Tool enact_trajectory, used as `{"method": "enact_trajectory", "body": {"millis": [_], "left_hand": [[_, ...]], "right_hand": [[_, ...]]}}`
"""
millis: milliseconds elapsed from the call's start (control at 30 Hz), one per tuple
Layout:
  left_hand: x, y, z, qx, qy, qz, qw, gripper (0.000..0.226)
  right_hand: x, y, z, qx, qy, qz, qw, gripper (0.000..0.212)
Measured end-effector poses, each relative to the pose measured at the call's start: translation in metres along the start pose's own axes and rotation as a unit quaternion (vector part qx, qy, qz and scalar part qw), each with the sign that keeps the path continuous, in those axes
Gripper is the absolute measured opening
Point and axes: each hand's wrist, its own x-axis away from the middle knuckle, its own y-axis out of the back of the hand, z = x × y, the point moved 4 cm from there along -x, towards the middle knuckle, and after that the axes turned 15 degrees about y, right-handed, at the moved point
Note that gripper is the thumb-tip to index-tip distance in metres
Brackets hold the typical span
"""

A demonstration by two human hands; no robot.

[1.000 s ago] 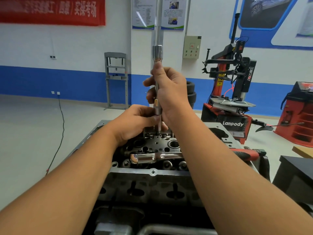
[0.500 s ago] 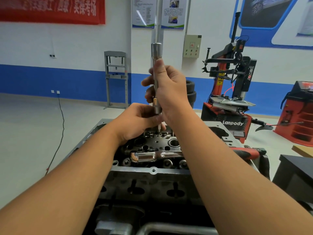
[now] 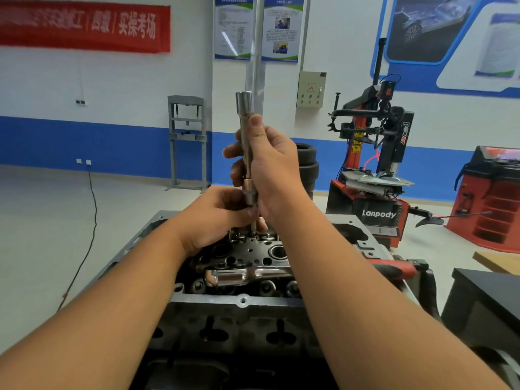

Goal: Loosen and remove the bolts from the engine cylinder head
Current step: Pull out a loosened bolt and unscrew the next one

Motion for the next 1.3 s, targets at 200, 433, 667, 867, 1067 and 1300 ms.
{"method": "enact_trajectory", "body": {"millis": [200,433,667,867,1067,1300], "left_hand": [[0.0030,0.0001,-0.0044,-0.010,-0.012,-0.054,0.998,0.021],[0.0029,-0.0015,-0.0045,-0.022,-0.001,-0.022,1.000,0.014],[0.0030,0.0016,-0.0036,-0.022,-0.008,-0.059,0.998,0.030],[0.0009,0.0006,-0.0020,-0.012,-0.006,-0.028,1.000,0.013],[0.0030,0.0024,-0.0041,-0.015,-0.002,-0.060,0.998,0.034],[0.0017,0.0000,-0.0024,-0.013,0.001,-0.029,0.999,0.016]], "right_hand": [[0.0005,0.0034,-0.0001,-0.005,0.017,-0.019,1.000,0.027],[-0.0003,0.0000,0.0005,0.021,-0.001,-0.013,1.000,0.035],[0.0042,0.0011,0.0056,0.002,0.015,-0.009,1.000,0.026],[0.0027,-0.0005,0.0042,-0.004,-0.018,-0.006,1.000,0.041],[0.0034,0.0020,0.0047,-0.007,0.010,-0.017,1.000,0.027],[0.0006,-0.0008,0.0033,0.002,-0.002,-0.023,1.000,0.034]]}}
